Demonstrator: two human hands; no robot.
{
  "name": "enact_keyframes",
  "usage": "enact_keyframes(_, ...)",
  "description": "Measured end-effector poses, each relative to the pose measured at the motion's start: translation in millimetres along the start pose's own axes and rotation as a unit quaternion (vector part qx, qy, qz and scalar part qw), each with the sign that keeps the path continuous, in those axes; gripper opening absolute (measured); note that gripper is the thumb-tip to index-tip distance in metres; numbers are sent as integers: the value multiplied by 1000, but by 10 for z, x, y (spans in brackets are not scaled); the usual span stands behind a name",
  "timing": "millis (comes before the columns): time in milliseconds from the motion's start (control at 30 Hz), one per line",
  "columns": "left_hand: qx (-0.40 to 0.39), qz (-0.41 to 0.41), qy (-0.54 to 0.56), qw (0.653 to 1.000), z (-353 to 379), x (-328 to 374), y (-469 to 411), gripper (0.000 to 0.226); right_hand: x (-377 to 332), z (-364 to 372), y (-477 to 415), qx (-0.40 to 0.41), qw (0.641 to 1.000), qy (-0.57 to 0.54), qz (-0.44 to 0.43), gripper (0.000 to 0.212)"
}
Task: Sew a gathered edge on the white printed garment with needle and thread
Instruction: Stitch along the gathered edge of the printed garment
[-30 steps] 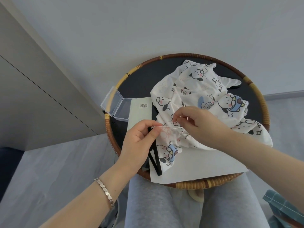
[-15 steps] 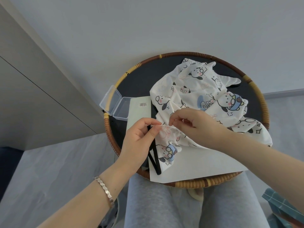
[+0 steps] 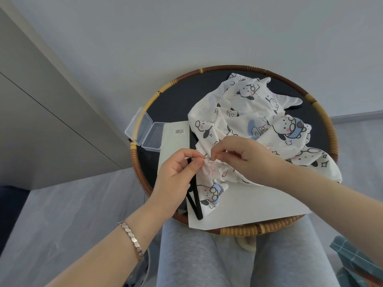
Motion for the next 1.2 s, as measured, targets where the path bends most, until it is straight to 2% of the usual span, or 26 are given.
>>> enact_keyframes(133, -14, -24, 24, 999, 48, -27, -11, 19, 6, 27, -9, 0, 999, 8, -36, 17)
enact_keyframes(200, -8, -25, 29, 999, 62, -22, -20, 17, 12, 52, -7, -7, 1000, -3, -18, 21)
enact_keyframes(433, 22, -28, 56, 998, 84, -36, -57, 10, 79, 47, -2, 68, 990, -109, 59, 35)
enact_keyframes(567, 52, -34, 63, 996, 97, -45, -79, 9, 109, 111, 31, 83, 971, -191, 114, 26)
enact_keyframes(700, 87, -41, 24, 995, 114, -43, -106, 5, 149, 121, 66, 106, 956, -218, 166, 28)
enact_keyframes(833, 88, -58, -21, 994, 164, -61, -155, 11, 178, 127, 116, 121, 945, -241, 187, 25)
enact_keyframes(1000, 89, -56, -77, 991, 216, -73, -182, 10, 263, 65, 117, 222, 892, -326, 220, 21)
enact_keyframes(1067, 105, -54, -93, 989, 175, -83, -197, 10, 260, -15, 81, 261, 854, -401, 204, 19)
enact_keyframes(1133, 113, -26, -126, 985, 125, -52, -199, 9, 232, -89, 35, 251, 822, -476, 187, 20)
enact_keyframes(1167, 117, -7, -145, 983, 99, -23, -199, 8, 237, -117, 19, 236, 830, -471, 183, 21)
enact_keyframes(1200, 124, 11, -157, 980, 65, 5, -201, 8, 259, -149, 6, 219, 865, -412, 183, 23)
Point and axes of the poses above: each hand's wrist, its own y-axis away from the middle knuckle, its own z-axis out of the palm, x = y × z, the point moved 6 cm from there along -y, towards the middle knuckle, and after that the axes turned 7 degrees about x, right-handed, at the moved point
